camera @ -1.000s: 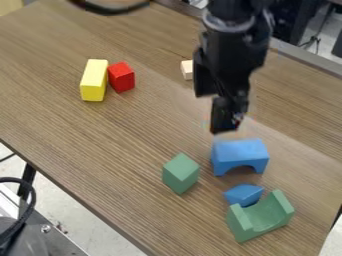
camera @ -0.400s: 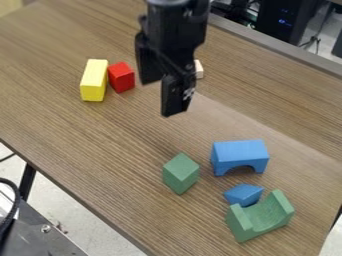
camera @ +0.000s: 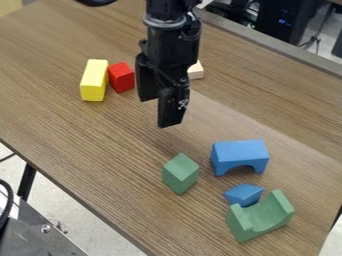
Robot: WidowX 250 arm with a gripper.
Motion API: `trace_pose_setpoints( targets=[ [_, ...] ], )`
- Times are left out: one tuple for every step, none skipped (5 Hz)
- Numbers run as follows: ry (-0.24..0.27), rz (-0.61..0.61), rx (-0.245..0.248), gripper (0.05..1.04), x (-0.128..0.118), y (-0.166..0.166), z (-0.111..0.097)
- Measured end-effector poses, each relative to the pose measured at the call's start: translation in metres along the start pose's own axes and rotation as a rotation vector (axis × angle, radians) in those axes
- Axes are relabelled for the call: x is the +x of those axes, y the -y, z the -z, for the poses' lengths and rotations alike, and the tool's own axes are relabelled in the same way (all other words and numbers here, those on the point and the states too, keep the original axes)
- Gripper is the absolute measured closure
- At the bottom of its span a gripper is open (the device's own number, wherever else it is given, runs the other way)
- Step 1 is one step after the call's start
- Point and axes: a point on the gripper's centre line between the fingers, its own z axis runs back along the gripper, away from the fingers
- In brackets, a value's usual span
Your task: Put the block rectangular of the table
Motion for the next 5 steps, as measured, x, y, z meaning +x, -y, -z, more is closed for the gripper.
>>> trace_pose_setpoints(
  targets=[
    [0.002, -0.019, 0.038, 0.085, -0.0029, -0.0038, 0.0017],
    [0.006, -0.027, 0.039, 0.085, -0.0028, -0.0035, 0.0009],
    [0.009, -0.029, 0.039, 0.085, -0.0023, -0.0036, 0.0005],
    [0.008, -0.029, 0.040, 0.085, -0.0024, -0.0037, 0.0005],
    [0.009, -0.029, 0.039, 0.085, -0.0023, -0.0036, 0.0005]
  ],
)
